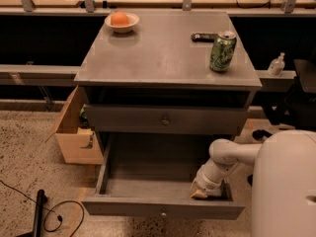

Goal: Open middle drawer

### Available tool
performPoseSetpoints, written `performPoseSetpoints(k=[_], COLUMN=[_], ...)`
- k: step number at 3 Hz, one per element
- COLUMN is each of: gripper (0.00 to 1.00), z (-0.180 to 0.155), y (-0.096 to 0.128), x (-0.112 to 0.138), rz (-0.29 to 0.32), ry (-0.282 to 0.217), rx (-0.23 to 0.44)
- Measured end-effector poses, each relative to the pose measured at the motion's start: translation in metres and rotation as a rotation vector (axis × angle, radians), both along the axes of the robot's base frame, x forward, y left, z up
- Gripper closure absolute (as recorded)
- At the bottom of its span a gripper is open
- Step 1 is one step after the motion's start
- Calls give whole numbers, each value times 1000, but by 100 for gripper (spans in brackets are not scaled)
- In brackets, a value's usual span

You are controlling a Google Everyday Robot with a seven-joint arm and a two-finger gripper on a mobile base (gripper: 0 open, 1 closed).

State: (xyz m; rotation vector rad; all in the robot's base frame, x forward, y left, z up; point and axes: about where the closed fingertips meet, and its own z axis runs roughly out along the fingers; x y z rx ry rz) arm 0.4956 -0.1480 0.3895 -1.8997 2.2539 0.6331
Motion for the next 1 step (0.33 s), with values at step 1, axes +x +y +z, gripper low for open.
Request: performPoseSetpoints(k=[1], gripper=[83], z=[0], y=[0], x=[0], rz=[0], ry=[0], rx=[0])
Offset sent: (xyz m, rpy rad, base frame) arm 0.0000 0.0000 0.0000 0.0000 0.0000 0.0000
